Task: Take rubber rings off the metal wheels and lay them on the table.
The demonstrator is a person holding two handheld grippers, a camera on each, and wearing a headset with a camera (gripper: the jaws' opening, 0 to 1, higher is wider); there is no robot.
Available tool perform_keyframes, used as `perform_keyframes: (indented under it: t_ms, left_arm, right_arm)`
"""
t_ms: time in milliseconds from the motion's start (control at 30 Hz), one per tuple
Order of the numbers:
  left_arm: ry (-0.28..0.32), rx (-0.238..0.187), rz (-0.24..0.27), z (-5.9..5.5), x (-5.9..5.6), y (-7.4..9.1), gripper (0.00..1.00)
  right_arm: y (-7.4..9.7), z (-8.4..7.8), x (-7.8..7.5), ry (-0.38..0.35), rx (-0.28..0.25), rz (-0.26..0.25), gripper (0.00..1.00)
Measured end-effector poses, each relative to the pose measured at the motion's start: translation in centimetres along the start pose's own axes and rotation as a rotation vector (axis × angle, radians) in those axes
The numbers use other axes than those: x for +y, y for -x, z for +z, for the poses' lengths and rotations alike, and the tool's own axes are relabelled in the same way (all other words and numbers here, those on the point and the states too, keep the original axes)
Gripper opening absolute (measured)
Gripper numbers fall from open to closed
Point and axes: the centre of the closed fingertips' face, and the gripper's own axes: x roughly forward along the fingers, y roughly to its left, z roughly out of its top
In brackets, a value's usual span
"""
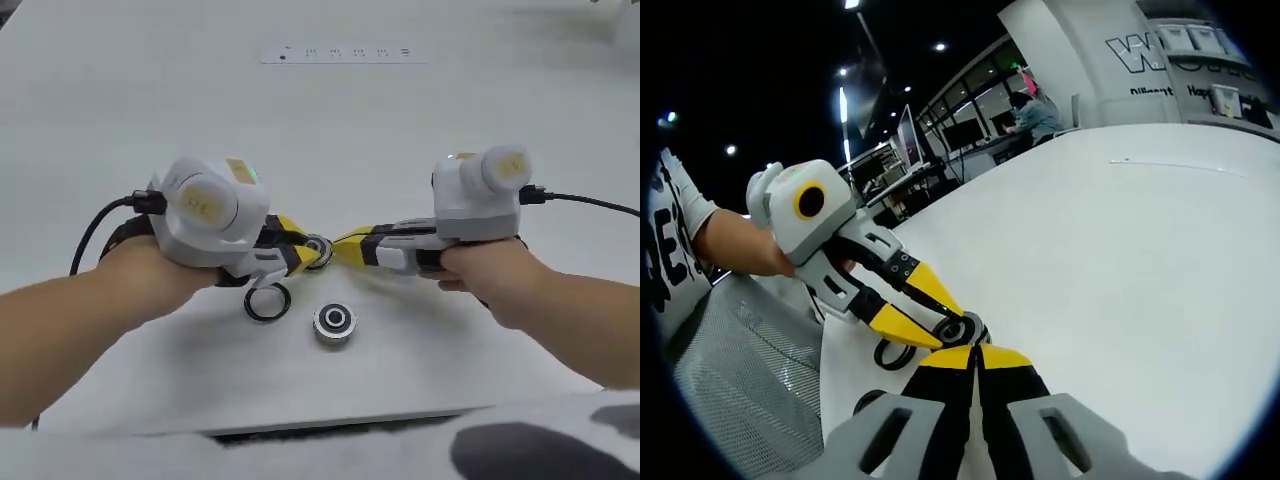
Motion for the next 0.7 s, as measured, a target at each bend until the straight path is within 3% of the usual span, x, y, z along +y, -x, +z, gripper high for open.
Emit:
perform_keyframes:
  t_ms: [467, 600, 700]
  left_arm:
    - [0.002, 0.008, 0.009, 0.05, -0.2, 0.04, 0.13]
    - [0.003, 0.011, 0.017, 0.04, -0.27, 0.04, 0.13]
    - [0.001, 0.011, 0.021, 0.03, -0.32, 0.05, 0.13]
  right_arm:
    - [0.03, 0.13, 0.39, -0.004, -0.004, 0.006, 0.0]
    - [-0.03, 0.15, 0.74, 0.054, 0.018, 0.008, 0.0]
    - [-0.06, 0.14, 0.86, 0.058, 0.018, 0.012, 0.0]
